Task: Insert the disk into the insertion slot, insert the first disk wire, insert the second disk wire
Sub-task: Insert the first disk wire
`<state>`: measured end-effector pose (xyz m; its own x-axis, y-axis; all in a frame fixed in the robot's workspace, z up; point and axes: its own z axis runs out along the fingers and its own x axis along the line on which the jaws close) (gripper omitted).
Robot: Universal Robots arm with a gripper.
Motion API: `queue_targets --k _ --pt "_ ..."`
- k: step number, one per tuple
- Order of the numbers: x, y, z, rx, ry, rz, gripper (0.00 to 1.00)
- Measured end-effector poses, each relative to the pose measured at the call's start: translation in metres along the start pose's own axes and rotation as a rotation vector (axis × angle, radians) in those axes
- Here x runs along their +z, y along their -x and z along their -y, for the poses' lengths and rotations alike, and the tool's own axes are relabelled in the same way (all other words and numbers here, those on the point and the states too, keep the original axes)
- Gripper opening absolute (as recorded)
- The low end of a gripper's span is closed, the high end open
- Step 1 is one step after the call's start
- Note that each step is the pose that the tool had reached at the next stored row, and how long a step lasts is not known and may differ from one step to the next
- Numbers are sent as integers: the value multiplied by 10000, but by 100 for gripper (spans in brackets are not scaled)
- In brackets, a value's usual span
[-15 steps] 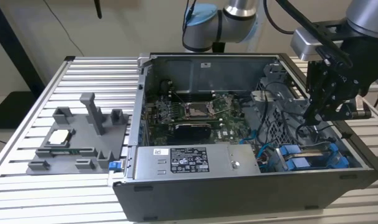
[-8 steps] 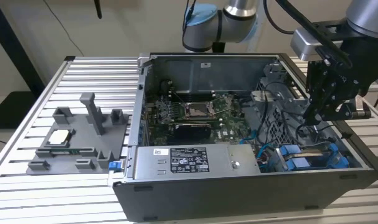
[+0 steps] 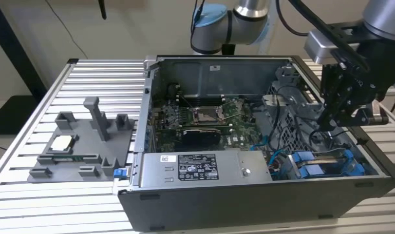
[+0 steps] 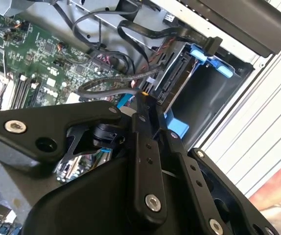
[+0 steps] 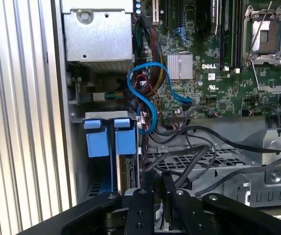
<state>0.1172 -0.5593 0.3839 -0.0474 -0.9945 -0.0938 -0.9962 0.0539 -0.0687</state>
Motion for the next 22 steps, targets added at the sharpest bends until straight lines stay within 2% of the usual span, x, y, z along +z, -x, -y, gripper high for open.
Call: queue_targets --k 6,22 --pt "29 -30 32 1 22 1 19" --pt "150 -173 75 3 29 1 19"
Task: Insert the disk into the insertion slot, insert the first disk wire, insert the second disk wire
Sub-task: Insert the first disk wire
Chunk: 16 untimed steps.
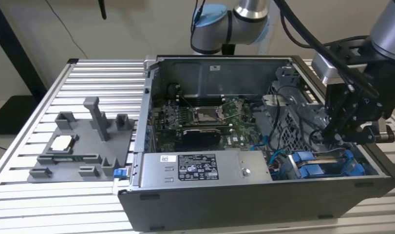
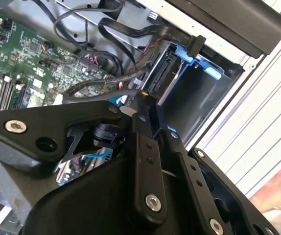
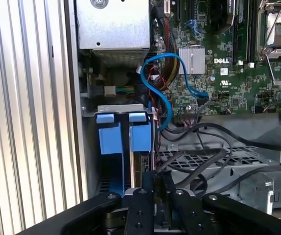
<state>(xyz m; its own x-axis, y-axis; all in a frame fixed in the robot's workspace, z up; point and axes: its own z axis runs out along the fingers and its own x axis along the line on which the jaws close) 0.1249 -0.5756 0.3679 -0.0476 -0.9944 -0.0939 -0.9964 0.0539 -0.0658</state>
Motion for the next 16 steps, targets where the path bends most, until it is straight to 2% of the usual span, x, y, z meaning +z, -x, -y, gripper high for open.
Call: queue_targets --k 6,9,16 --pt "41 -56 21 0 5 -1 19" --pt "55 -82 44 3 40 -3 19" --pt "83 -82 136 11 124 -6 19"
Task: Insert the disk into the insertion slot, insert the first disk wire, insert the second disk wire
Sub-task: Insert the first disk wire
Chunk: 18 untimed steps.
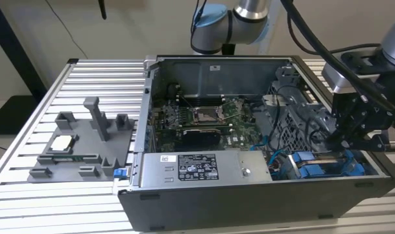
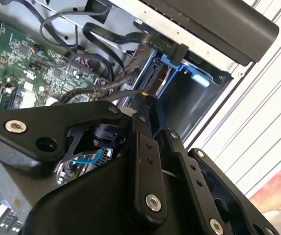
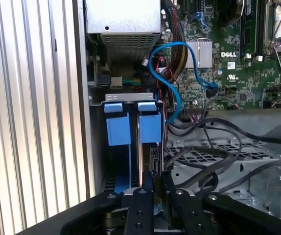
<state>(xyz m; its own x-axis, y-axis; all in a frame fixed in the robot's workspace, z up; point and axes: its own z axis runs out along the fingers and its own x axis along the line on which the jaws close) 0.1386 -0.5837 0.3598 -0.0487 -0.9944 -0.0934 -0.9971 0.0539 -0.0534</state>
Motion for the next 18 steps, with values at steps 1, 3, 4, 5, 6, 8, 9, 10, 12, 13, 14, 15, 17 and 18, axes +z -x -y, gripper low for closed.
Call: queue_targets --k 1,3,4,5,6,8,9,10,12,13,14,15,17,18 --pt "3 -1 6 0 2 -1 19" --pt "12 -2 18 0 4 -4 19" --pt "19 -2 24 0 4 -2 19" --pt "26 -3 32 0 4 -2 19" --pt "35 -3 37 0 4 -2 19" --pt "55 -5 38 2 3 -3 19" --pt "64 -4 40 1 3 -4 19" --pt "73 0 42 0 3 -4 19" --pt "94 14 47 -2 4 -1 19" --pt "103 24 47 -2 4 -1 19" --pt "112 36 48 -2 4 -1 19" --pt "123 50 50 -7 4 0 19" --pt "138 61 60 -28 6 1 19" --pt "143 61 72 -43 8 2 19"
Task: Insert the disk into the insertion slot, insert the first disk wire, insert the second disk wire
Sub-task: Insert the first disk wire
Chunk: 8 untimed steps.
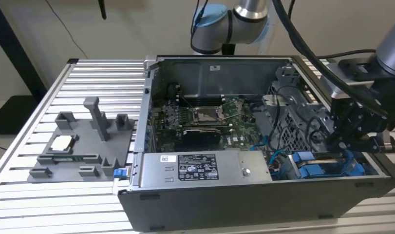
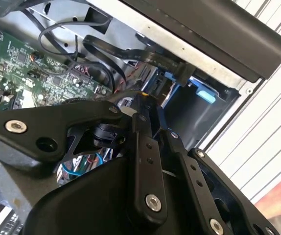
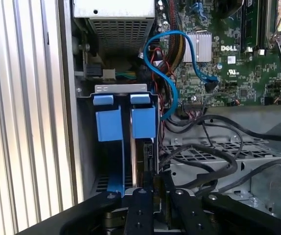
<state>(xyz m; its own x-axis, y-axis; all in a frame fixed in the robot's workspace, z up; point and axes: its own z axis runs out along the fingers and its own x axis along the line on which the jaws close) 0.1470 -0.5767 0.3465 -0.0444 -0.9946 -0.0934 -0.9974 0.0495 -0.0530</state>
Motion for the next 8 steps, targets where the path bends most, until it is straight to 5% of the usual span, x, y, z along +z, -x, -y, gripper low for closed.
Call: queue_targets --k 8 --pt "41 -1 31 -2 0 -9 19"
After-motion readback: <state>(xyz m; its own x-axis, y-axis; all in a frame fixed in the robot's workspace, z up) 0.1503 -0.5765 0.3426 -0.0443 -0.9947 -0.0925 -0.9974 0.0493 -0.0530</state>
